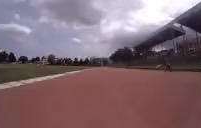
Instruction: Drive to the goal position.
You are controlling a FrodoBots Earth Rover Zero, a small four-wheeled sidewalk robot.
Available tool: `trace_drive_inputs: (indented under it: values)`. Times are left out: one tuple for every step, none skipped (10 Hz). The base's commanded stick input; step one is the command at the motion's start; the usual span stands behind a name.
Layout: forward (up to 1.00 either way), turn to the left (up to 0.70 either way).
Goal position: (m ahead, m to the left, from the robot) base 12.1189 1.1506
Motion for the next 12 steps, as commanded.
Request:
trace_drive_inputs:
  values:
    - [0.45, 0.0]
    - [0.45, 0.0]
    - [0.45, -0.15]
    - [0.45, -0.27]
    - [0.45, -0.27]
    - [0.45, -0.27]
    - [0.45, -0.27]
    - [0.45, -0.27]
    - [0.45, -0.27]
    - [0.45, -0.27]
    - [0.45, -0.27]
    - [0.45, -0.27]
